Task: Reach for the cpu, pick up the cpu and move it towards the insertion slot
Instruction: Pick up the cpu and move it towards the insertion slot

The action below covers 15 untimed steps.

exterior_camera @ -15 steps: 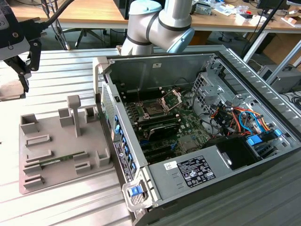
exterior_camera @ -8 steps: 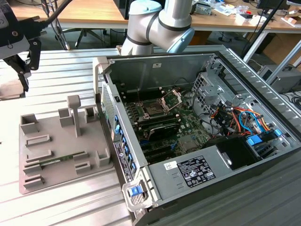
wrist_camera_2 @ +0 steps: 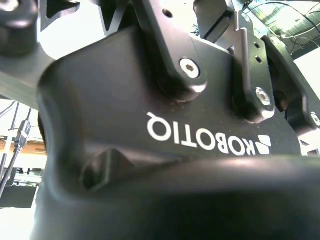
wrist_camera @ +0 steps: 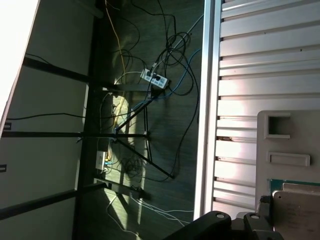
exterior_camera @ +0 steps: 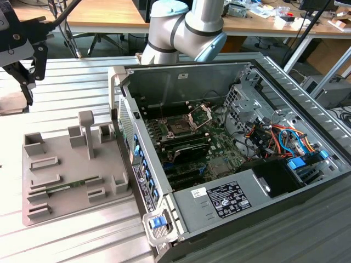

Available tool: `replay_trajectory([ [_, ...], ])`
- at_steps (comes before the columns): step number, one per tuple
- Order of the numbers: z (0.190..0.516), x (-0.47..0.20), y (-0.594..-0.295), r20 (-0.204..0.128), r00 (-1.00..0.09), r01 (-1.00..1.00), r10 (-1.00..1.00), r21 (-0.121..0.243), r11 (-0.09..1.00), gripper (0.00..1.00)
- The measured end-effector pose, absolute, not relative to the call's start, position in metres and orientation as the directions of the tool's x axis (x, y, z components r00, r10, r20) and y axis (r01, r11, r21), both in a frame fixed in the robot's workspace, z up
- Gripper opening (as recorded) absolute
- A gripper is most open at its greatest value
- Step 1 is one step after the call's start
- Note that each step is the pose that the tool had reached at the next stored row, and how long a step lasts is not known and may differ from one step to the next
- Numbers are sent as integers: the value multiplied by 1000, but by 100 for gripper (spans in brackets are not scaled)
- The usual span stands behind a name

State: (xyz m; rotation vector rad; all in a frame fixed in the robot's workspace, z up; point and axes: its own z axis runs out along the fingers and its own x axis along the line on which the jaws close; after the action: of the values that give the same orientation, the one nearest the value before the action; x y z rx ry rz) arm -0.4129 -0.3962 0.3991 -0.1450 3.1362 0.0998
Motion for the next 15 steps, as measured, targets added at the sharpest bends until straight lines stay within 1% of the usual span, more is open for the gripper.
replay_trajectory([
  [15,402,-413,-396,-3,-996,-92,-92,63,994,54],
])
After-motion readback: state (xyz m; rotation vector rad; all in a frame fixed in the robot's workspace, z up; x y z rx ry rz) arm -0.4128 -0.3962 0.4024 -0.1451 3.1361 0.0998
